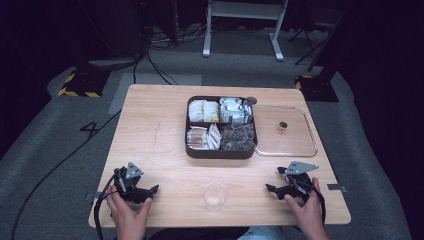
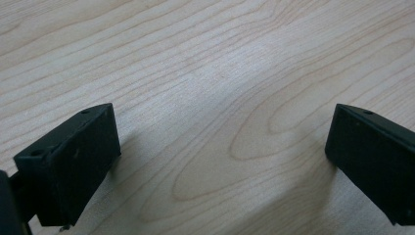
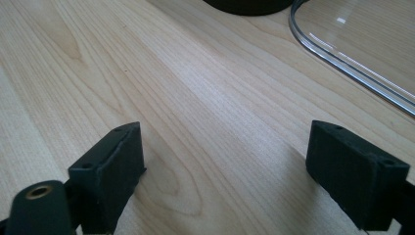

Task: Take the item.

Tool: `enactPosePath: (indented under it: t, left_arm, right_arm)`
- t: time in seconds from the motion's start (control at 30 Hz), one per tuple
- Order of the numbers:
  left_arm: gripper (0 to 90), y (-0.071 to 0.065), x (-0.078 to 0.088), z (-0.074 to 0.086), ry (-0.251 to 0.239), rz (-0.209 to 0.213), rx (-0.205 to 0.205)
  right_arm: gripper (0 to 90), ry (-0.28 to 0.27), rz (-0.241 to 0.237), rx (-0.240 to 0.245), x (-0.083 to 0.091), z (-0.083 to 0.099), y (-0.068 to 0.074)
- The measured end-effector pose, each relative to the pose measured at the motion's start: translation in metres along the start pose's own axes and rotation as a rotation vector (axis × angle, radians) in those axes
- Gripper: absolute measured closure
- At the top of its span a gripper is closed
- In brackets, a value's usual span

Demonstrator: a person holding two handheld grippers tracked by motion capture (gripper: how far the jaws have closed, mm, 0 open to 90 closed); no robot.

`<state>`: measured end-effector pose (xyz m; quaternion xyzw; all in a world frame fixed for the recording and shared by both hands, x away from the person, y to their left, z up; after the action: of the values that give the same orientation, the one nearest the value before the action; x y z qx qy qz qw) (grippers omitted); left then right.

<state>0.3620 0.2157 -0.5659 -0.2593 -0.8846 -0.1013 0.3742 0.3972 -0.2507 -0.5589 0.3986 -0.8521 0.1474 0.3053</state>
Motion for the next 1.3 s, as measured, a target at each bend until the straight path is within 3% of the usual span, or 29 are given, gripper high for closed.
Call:
enactPosePath:
  t: [0.73,0.8,0.83,0.93,1.0,1.17,1.3]
  left_arm:
    - [0.3,-0.002,-0.001,-0.001,-0.002,-0.002,0.004]
    - [5.9,-0.003,0.000,-0.004,-0.025,-0.012,0.012]
    - [25.1,-0.004,0.001,-0.006,-0.037,-0.010,0.007]
    - [33.7,-0.009,0.004,-0.009,-0.007,-0.018,-0.002]
    - [33.5,-0.013,0.005,-0.011,-0.006,-0.020,-0.010]
    - [30.9,-0.024,0.009,-0.030,-0.059,0.012,0.040]
    - [30.1,-0.030,0.011,-0.042,-0.057,0.022,0.054]
  right_arm:
    - [14.9,0.000,0.009,-0.013,0.002,0.002,0.003]
    - [14.9,-0.001,0.008,-0.014,0.002,0.001,0.003]
    - [14.9,-0.001,0.009,-0.013,0.002,0.001,0.002]
    - [14.9,0.000,0.009,-0.013,0.002,0.002,0.003]
    - [14.9,0.000,0.009,-0.013,0.002,0.002,0.002]
    - [14.9,-0.001,0.009,-0.013,0.002,0.001,0.002]
    - [14.9,-0.001,0.009,-0.014,0.002,0.002,0.003]
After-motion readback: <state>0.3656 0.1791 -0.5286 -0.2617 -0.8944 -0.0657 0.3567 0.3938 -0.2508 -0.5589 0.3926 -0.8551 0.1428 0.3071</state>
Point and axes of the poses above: each handheld gripper's, and its own axes: x roughly backward along the jaws, z roughly out of its underside, y roughly to its left, the point moved 8 cm from there along -x, roughly forward along the jaws, and after that the axes turned 3 degrees about -y, right-handed, at the moved point
